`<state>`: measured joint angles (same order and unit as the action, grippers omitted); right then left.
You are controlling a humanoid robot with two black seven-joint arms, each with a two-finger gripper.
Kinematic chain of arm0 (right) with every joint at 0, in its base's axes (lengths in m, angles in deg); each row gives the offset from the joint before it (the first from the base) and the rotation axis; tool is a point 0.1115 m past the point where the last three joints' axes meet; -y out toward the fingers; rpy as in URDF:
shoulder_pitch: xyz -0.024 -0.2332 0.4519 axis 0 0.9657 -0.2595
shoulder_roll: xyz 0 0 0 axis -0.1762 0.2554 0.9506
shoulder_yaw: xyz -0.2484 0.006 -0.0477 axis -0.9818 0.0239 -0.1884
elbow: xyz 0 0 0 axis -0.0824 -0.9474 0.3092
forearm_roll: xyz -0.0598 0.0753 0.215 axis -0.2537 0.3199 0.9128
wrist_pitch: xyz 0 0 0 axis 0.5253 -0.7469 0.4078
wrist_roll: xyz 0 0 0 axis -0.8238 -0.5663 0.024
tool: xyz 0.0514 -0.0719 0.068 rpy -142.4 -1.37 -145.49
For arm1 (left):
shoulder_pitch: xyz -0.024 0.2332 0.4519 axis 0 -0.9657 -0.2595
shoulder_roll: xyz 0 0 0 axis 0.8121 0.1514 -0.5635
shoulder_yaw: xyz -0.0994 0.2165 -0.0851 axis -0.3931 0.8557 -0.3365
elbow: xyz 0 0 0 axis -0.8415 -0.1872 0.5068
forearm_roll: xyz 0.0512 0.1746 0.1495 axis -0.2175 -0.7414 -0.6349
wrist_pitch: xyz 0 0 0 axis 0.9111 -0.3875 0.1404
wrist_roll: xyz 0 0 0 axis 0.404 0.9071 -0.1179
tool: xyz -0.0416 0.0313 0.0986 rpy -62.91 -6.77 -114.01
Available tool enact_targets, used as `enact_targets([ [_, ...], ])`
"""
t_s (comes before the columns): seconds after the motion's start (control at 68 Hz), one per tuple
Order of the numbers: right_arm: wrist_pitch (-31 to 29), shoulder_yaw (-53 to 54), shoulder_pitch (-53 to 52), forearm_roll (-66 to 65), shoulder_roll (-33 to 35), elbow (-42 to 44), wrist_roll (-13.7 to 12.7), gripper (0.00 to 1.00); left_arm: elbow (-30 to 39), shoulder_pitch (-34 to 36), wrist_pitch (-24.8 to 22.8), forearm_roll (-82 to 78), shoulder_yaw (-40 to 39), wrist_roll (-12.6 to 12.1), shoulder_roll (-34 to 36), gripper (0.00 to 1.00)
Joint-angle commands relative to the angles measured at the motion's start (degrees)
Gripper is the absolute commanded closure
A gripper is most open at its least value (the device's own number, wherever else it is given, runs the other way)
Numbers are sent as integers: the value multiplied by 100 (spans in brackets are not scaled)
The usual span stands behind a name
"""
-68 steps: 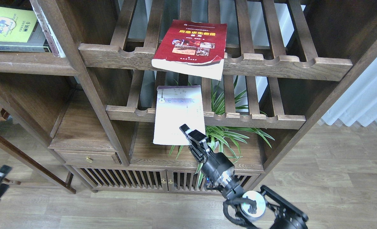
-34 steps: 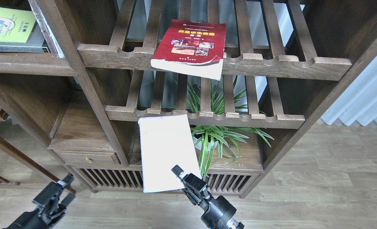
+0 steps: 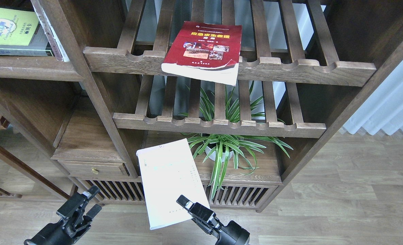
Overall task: Organize books on shelf
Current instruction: 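Pass the white book from the right gripper to the left gripper, then carry the white book with the left gripper onto the side shelf section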
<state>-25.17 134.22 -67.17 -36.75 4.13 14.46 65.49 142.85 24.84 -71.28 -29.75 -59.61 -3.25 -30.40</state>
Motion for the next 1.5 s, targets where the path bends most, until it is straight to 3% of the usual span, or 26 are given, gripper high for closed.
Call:
enact_targets([
  [0.0,2,-13,16,-94,0,1,-27,94,33,110,0,-9,192,-3,-46,0],
  [0.441,2,-180,24,-129,0,1,-79,94,42,286,0,-18,667,-2,-512,0],
  [0.529,2,-180,24,-129,0,1,-79,94,33,295,0,-44,685,-3,-582,4],
  [0.573,2,-180,24,-129,0,1,-88,94,33,286,0,-36,694,6,-582,10],
  [0.661,2,-189,24,-129,0,1,-88,94,42,260,0,-27,694,41,-582,33],
  [0.779,2,-180,24,-129,0,1,-88,93,68,260,0,-27,702,68,-582,46],
  [0.985,2,-180,24,-129,0,1,-79,93,174,286,0,-27,702,85,-574,87],
  [1.132,2,-163,24,-129,0,1,-79,92,341,312,0,-27,799,77,-565,93],
  [1.176,2,-154,24,-121,0,2,-62,79,446,312,0,-27,825,77,-547,95],
  [1.234,2,-171,24,-156,0,1,-44,43,490,312,0,-27,790,77,-530,95],
  [1.249,2,-180,16,-173,0,1,-35,25,499,312,0,-27,773,77,-521,95],
  [1.264,2,-180,16,-173,0,1,-18,15,499,304,0,-27,755,77,-512,95],
  [1.293,2,-171,-2,-191,0,1,-9,0,499,304,0,-27,711,77,-495,95],
  [1.484,2,-110,-55,-77,0,1,26,0,683,190,0,-62,123,-11,-117,95],
])
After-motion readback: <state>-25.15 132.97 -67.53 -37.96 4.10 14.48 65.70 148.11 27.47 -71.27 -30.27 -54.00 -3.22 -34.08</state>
